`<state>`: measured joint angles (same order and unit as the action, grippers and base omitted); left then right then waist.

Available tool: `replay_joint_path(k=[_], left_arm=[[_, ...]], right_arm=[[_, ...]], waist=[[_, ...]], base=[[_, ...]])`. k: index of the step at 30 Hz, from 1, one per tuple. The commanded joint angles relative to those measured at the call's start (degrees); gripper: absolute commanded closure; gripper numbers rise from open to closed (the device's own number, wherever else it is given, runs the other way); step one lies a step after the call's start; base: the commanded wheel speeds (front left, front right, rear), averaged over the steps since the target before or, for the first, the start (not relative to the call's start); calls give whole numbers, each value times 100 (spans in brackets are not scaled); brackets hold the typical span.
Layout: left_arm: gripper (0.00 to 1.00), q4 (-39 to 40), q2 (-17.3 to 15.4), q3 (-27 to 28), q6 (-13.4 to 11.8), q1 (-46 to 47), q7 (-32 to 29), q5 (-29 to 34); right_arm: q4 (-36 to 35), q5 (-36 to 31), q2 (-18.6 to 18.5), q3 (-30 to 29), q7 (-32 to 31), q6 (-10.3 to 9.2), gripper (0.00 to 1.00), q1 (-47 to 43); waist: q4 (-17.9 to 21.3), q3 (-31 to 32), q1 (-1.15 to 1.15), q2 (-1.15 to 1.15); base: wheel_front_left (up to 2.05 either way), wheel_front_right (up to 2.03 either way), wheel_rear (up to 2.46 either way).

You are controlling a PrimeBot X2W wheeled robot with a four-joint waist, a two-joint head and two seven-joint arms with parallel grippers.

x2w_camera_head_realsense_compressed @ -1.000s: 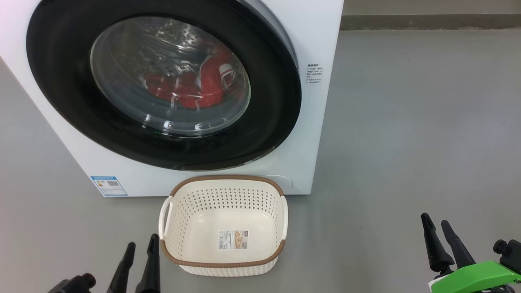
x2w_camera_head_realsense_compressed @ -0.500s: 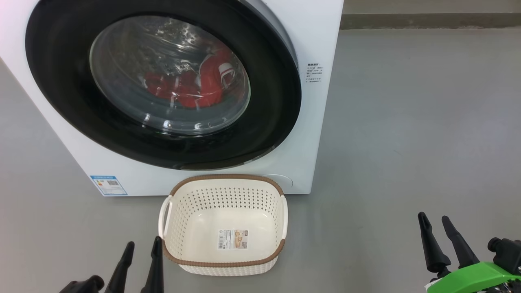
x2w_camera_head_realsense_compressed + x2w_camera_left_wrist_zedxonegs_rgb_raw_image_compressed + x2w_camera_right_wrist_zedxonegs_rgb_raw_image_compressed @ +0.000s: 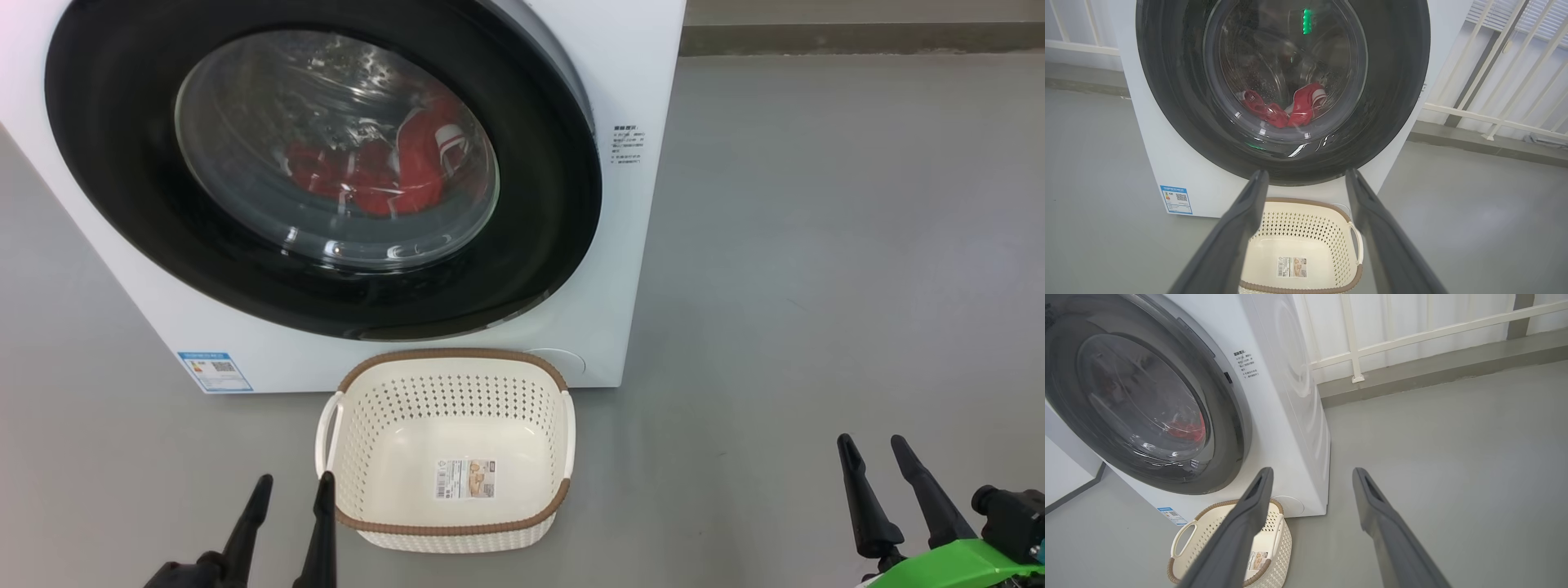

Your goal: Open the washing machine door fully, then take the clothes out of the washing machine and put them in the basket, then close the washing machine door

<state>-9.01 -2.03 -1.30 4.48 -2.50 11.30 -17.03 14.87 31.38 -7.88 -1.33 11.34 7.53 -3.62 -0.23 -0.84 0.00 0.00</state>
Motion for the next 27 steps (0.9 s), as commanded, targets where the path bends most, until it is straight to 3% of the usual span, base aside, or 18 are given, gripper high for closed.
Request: replay_joint_path(k=[1, 16, 27], left_arm=[[0, 196, -72, 143, -45, 21, 114, 231], [0, 227, -85, 123, -39, -59, 368, 1149], [0, 86, -85, 216, 107, -48, 370, 895]], right_arm=[[-169, -198, -150, 78, 111, -4, 0, 13], [-328, -1021, -109, -132, 363, -4, 0, -176], [-402, -984, -3, -245, 366, -4, 0, -260]], waist=[[2, -1, 0, 0], [8, -13, 0, 0], [64, -40, 0, 0]], base=[[0, 0, 0], [0, 0, 0], [0, 0, 0]])
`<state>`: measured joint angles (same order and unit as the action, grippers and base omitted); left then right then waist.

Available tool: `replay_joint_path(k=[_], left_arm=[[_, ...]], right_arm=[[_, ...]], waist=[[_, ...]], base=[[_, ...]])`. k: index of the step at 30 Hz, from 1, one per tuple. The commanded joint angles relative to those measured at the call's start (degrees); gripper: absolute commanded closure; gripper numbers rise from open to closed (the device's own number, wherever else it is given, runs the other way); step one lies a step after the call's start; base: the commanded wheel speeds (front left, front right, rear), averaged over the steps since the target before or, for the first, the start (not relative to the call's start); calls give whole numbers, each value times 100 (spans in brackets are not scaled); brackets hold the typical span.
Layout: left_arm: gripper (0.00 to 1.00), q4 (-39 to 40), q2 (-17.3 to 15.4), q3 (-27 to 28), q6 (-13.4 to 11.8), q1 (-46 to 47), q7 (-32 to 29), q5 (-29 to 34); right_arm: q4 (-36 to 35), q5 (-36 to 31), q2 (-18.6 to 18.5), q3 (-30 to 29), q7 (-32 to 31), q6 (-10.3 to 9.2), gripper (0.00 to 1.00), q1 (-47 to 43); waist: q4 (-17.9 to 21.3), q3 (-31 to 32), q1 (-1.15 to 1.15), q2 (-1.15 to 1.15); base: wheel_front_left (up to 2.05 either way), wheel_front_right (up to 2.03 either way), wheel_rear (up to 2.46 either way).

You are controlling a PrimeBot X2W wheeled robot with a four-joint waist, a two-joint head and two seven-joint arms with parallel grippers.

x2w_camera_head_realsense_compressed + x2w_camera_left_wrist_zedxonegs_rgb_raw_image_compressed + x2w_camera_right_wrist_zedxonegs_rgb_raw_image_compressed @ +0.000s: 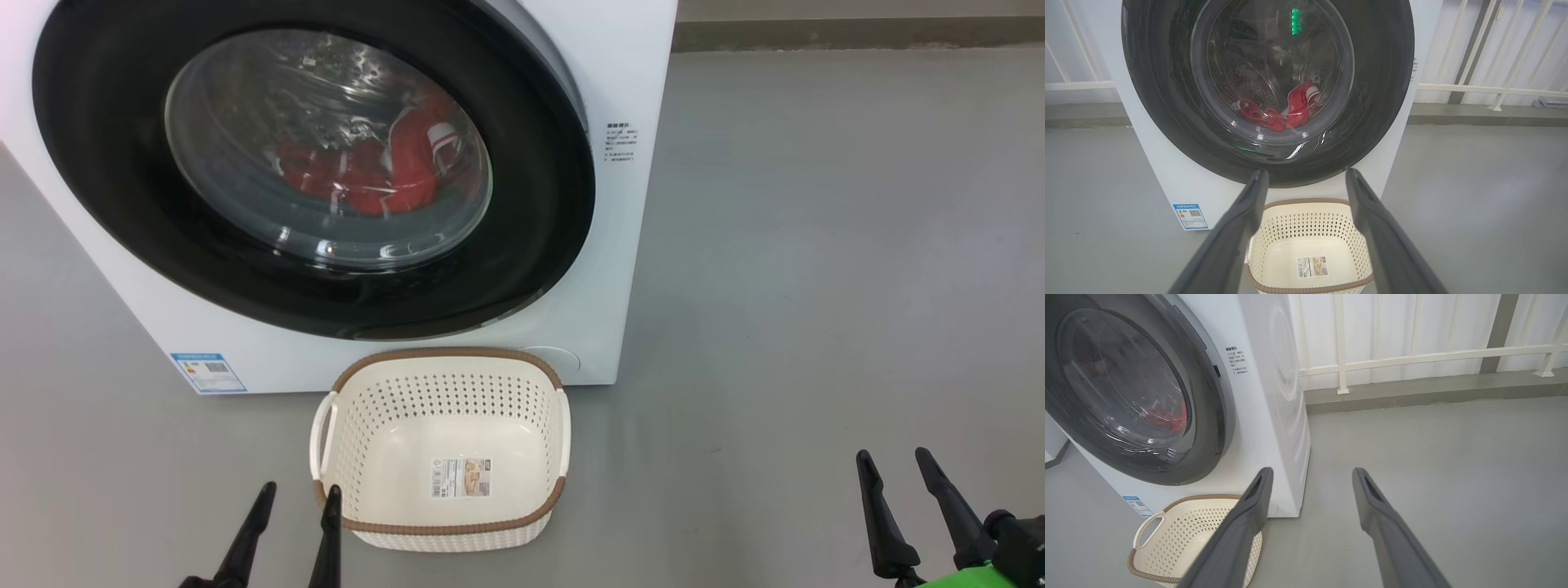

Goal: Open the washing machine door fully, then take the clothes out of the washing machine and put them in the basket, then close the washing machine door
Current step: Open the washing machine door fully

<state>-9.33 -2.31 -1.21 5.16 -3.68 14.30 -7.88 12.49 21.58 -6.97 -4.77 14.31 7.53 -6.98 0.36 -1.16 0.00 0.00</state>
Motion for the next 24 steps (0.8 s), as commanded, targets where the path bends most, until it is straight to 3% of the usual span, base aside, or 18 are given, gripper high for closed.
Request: replay_joint_path(k=[1, 4, 5, 6, 8, 24], left_arm=[[0, 116, -57, 210, 47, 71, 70, -24], [0, 117, -57, 210, 61, 86, 70, -28], [0, 117, -57, 206, 67, 97, 70, -29], [0, 122, -57, 201, 71, 112, 70, -33], [0, 131, -57, 184, 75, 144, 70, -41], [0, 266, -56, -249, -18, 590, 70, -237]], right_arm=[[-170, 1, -87, 96, 69, -4, 0, 77], [-206, 77, -59, 110, 69, -4, 0, 103], [-220, 109, -62, 140, 69, -4, 16, 125], [-235, 154, -63, 170, 69, -4, 53, 161], [-254, 286, -54, 235, 69, -4, 99, 269], [2, 1541, 18, 664, 69, -4, 100, 2362]], waist=[[7, -15, 0, 0], [7, -41, 0, 0], [6, -54, 0, 0], [4, -82, 0, 0], [-2, -116, 0, 0], [-331, -724, 0, 0]], base=[[0, 0, 0], [0, 0, 0], [0, 0, 0], [0, 0, 0], [0, 0, 0], [0, 0, 0]])
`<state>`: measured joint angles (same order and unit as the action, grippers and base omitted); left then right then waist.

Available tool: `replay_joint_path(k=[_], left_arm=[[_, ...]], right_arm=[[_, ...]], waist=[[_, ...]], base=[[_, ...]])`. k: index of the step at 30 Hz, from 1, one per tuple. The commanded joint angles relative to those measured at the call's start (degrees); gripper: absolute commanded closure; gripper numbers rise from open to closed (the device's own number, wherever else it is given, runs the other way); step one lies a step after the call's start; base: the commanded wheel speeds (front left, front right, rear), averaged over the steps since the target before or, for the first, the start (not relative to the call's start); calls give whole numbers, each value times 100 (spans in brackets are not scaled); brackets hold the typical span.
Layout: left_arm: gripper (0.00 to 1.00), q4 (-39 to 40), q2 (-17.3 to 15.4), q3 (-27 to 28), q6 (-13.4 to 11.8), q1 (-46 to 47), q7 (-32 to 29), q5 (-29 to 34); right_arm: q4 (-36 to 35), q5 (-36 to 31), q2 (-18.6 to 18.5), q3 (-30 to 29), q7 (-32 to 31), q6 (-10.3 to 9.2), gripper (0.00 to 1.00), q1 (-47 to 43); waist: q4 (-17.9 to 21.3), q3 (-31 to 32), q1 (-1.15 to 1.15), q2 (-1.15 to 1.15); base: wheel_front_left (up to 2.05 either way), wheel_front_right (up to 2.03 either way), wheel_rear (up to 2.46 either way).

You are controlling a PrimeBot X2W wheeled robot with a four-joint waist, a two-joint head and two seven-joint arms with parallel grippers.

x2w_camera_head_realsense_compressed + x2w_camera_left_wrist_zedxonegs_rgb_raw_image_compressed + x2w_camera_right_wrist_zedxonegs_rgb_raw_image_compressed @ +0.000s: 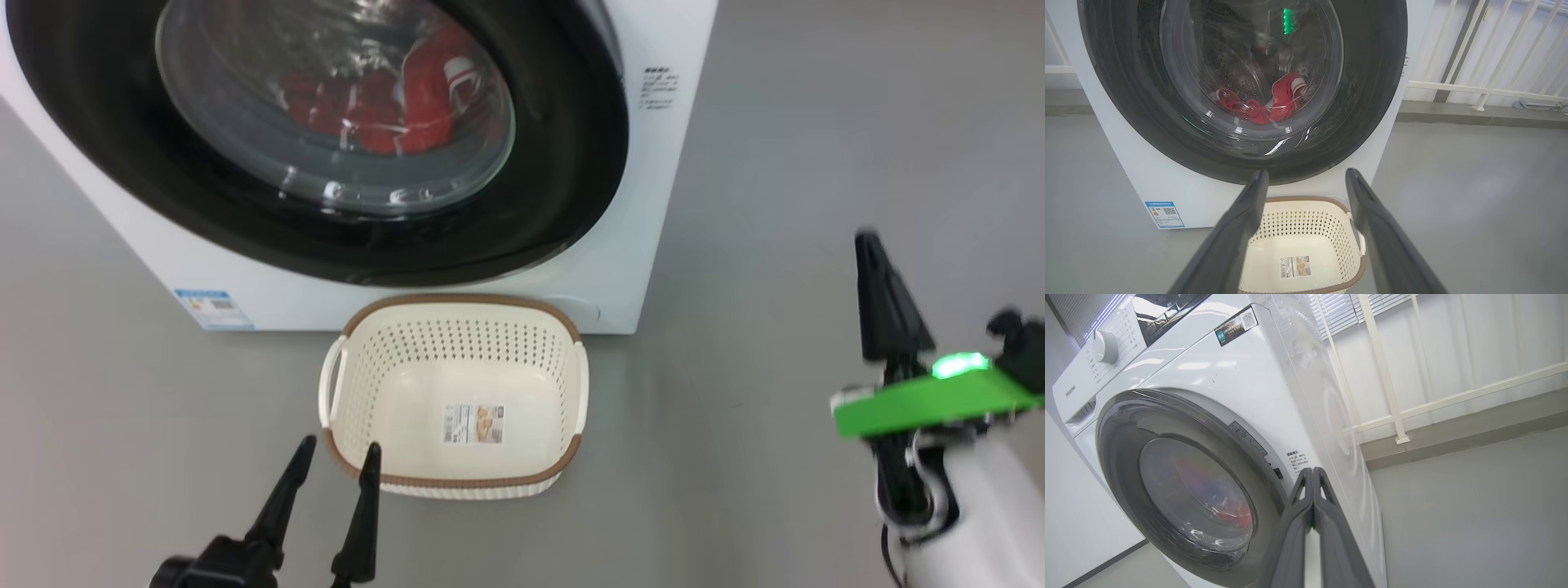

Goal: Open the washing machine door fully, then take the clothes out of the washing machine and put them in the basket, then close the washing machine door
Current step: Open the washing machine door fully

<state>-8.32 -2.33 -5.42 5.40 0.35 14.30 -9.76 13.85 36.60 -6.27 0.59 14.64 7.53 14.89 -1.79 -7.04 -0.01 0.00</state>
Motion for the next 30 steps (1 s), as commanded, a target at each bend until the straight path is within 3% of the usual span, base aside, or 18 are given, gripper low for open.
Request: replay_joint_path(k=[1, 12, 20, 30], left_arm=[[0, 166, -54, 142, -45, 233, 70, -67], [0, 195, -54, -155, -108, 710, 70, -248], [0, 174, -54, -334, -128, 987, 70, -342], [0, 167, -54, -504, -135, 1258, 70, -446]], right_arm=[[-93, 78, -77, 160, 36, -4, 100, 339], [358, 899, -529, 786, 36, -4, 100, 2120], [759, 2483, -1031, 1602, -88, -4, 100, 3152], [745, 4345, -1555, 2288, -1260, -4, 100, 4047]], waist=[[-154, -191, 0, 0], [-555, -868, 0, 0], [-783, -1213, 0, 0], [-908, -1623, 0, 0]], base=[[0, 0, 0], [0, 0, 0], [0, 0, 0], [0, 0, 0]])
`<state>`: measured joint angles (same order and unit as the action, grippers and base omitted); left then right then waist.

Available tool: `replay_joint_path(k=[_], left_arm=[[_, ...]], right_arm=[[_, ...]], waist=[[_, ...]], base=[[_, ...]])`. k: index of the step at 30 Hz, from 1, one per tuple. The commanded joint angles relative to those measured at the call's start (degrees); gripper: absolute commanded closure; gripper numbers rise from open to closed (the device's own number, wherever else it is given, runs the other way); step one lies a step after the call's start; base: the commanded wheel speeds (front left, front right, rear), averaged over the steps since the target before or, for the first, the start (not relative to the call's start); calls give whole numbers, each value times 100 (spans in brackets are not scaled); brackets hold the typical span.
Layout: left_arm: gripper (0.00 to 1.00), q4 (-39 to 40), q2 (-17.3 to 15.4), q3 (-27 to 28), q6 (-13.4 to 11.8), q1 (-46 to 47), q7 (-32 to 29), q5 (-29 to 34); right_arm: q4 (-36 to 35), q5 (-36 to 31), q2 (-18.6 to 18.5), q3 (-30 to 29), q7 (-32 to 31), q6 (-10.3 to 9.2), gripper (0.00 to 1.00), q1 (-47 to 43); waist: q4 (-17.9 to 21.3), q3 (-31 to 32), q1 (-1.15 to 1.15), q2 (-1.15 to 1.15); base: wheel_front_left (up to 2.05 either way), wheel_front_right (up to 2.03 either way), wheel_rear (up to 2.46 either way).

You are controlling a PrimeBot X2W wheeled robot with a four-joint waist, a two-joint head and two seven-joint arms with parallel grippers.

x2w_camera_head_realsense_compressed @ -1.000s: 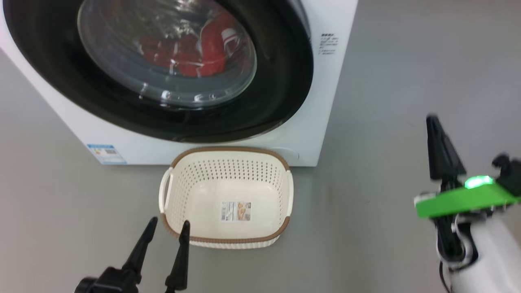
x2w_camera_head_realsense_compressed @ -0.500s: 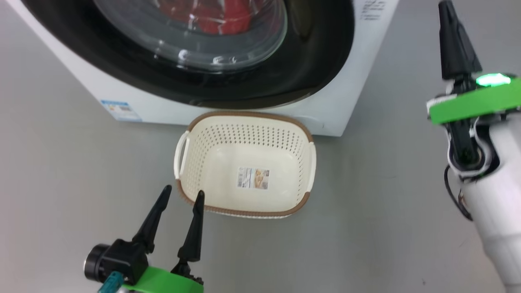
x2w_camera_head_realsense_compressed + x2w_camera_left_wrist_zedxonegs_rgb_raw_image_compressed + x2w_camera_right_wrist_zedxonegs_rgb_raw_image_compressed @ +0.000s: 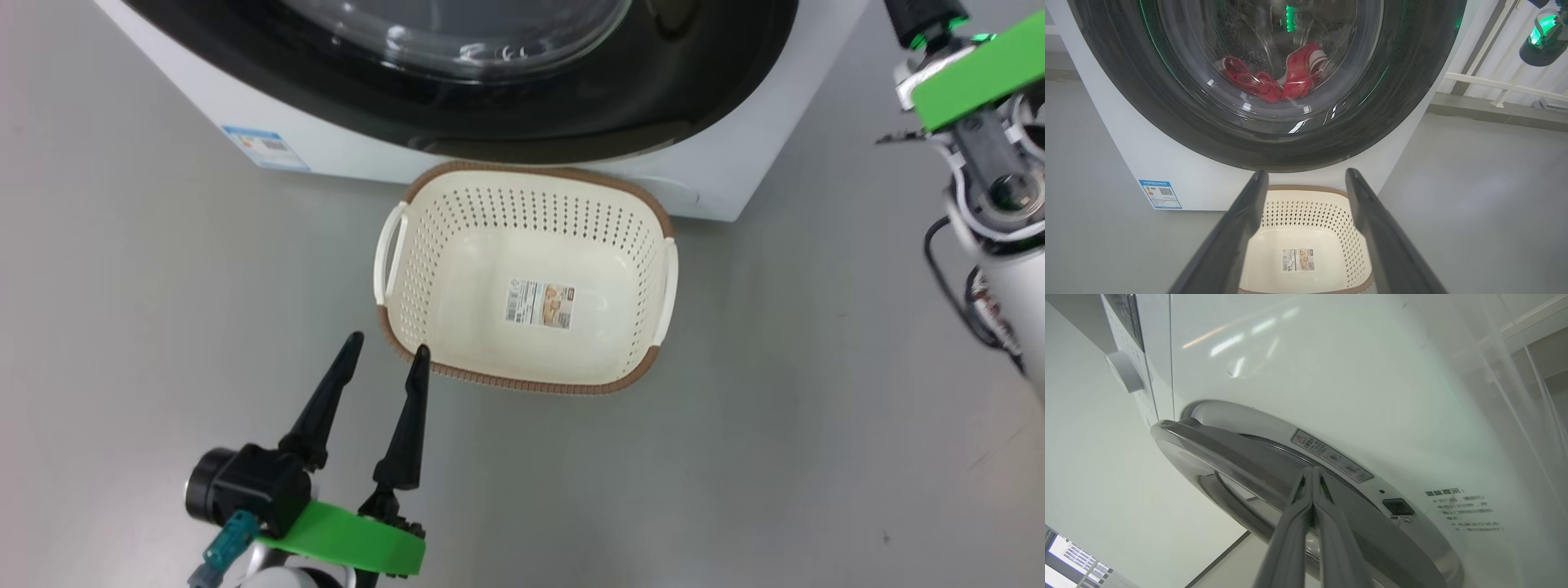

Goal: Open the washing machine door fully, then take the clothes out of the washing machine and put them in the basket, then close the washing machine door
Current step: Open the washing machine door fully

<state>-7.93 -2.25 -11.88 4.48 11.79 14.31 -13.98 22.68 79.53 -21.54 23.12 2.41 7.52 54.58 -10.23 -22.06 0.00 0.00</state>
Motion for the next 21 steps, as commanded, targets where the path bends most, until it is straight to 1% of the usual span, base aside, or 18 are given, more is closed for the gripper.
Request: replay_joint_path(k=[1, 7, 13, 21], left_arm=[[0, 126, -63, 124, -41, 143, 69, -31], [0, 126, -63, 65, -37, 282, 69, -61], [0, 137, -63, 19, -43, 385, 69, -90], [0, 159, -63, -14, -52, 539, 69, -154]], right_arm=[[-125, 162, -71, 62, -130, -3, 100, 155], [-73, 718, -180, 179, -658, -3, 100, 494], [-17, 1271, -184, 81, -1295, -3, 100, 729], [168, 1390, -209, 88, -2015, -3, 100, 1058]], waist=[[-74, -158, 0, 0], [-102, -361, 0, 0], [-116, -509, 0, 0], [-131, -732, 0, 0]], base=[[0, 0, 0], [0, 0, 0], [0, 0, 0], [0, 0, 0]])
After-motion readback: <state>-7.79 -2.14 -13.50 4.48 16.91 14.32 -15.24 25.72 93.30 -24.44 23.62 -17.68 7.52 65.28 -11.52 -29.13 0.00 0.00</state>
